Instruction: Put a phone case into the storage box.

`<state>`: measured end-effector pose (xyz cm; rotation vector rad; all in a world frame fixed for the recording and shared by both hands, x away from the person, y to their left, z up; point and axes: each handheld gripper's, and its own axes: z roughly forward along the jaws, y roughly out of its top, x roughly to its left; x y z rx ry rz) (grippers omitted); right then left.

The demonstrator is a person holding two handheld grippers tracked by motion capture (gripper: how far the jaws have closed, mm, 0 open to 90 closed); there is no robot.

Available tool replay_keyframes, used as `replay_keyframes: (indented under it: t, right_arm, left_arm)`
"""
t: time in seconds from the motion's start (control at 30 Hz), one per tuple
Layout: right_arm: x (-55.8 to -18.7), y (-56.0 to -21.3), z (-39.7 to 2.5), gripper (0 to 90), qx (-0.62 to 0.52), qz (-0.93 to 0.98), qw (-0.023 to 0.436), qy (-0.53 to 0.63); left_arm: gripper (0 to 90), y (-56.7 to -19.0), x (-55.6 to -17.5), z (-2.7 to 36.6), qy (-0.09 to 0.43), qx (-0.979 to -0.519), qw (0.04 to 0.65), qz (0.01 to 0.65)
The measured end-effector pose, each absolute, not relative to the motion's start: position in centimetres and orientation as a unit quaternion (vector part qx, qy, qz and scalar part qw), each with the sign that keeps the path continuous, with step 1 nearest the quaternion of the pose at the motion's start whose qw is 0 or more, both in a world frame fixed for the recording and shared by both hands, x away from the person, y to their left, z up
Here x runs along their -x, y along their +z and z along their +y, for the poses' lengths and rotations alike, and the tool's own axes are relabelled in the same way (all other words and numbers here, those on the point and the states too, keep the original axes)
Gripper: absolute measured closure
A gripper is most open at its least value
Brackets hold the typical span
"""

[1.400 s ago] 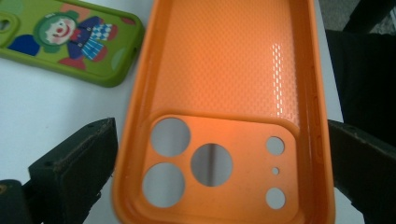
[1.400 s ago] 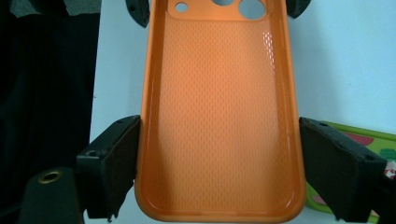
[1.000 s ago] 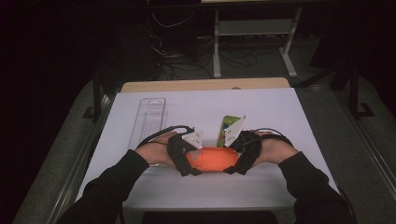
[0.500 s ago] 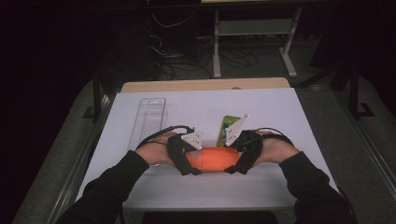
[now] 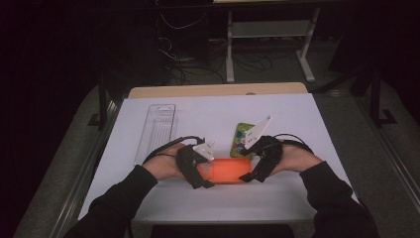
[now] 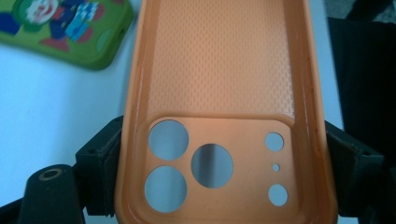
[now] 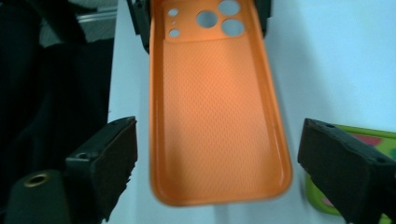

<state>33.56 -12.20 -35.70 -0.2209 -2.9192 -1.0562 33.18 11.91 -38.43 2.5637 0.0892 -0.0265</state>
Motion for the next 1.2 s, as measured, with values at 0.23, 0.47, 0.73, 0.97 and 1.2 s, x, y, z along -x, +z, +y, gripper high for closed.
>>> replay_keyframes:
  t: [0.23, 0.47, 0.73, 0.97, 1.2]
  right_arm:
    - [-34.0, -35.7, -14.4, 7.7, 0.14, -0.919, -0.028, -0.366]
    - [-33.9, -36.5, -15.6, 4.2, 0.231, -0.9, -0.038, -0.369]
    - [-32.9, -37.8, -16.4, 1.1, 0.296, -0.87, -0.066, -0.388]
    - [-31.8, -38.7, -16.4, 1.0, 0.336, -0.848, -0.09, -0.401]
    - [-30.7, -40.3, -15.5, 0.5, 0.374, -0.817, -0.111, -0.424]
  left_arm:
    - [16.4, -38.5, -33.1, 12.5, 0.005, -0.953, 0.285, 0.107]
    - [16.3, -38.0, -33.5, 13.3, 0.03, -0.941, 0.286, 0.177]
    - [16.3, -37.8, -34.1, 14.2, 0.041, -0.929, 0.295, 0.22]
    - [16.2, -37.6, -34.4, 14.2, 0.054, -0.928, 0.282, 0.236]
    - [16.2, -37.9, -34.3, 14.2, 0.057, -0.929, 0.272, 0.245]
